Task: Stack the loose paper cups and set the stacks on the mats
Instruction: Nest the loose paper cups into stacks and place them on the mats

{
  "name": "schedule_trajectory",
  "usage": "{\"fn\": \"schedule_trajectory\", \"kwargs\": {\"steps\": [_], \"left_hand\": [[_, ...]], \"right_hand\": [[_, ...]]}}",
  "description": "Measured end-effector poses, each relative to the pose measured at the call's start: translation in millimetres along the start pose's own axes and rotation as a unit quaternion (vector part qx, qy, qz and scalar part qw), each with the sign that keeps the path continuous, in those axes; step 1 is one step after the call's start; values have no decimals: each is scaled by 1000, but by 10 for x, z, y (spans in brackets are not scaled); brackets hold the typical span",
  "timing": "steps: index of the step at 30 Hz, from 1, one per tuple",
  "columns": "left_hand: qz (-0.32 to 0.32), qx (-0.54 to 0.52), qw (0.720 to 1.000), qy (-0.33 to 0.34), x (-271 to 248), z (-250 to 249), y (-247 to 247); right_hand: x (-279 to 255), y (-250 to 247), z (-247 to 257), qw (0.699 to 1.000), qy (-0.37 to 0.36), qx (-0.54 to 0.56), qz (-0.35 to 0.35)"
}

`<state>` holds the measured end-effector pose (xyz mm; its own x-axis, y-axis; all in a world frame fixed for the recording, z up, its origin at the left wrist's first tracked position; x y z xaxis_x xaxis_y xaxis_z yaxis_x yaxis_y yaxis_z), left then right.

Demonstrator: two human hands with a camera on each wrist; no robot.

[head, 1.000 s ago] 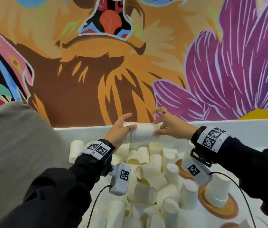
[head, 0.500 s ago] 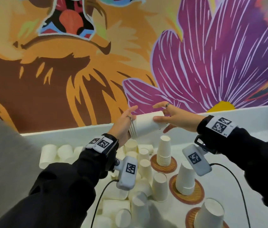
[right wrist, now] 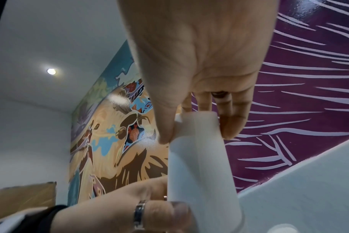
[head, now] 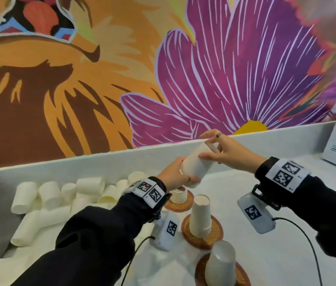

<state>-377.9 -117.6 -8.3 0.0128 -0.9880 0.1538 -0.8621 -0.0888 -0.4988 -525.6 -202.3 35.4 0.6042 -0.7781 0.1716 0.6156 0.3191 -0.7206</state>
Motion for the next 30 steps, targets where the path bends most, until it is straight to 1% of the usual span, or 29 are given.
{"fn": "schedule_trajectory", "kwargs": {"steps": [3,5,8,13,16,21,23,24,26,28,30], "left_hand": [[-9,25,999,-23,98,79,203],[-9,23,999,-42,156,172,313],[4,21,997,-68,198,319,443],[17,55,992,-112,226,585,554],[19,56,990,-125,247,676,587],[46,50,987,-146,258,739,595],[63,59,983,-161,222,759,547],[69,69,981,-166,194,760,506],[69,89,979,-171,128,755,367],[52,101,979,-169,37,733,165],[25,98,980,-173,-76,729,-81]], "right_hand": [[-11,57,-146,999,-8,-33,11],[-7,105,-231,999,-8,-52,16],[24,214,-343,996,-2,-77,38],[75,454,-472,989,10,-127,75],[97,584,-522,980,11,-173,95],[143,750,-684,957,72,-219,177],[177,778,-712,951,87,-222,195],[193,775,-707,952,90,-223,191],[239,761,-652,958,88,-217,163],[293,752,-525,968,72,-206,127],[342,769,-328,974,51,-190,108]]}}
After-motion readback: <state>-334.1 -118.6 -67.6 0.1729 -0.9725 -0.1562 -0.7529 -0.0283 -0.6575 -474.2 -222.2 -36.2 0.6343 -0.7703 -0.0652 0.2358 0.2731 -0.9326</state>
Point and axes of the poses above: each hand's wrist, its own x-axis towards the middle knuckle, its own y-axis out of the palm, z = x × y, the point moved 2 cm from there along x, towards the middle knuckle, and after that the axes turned 10 degrees about y, right-handed, at the moved point
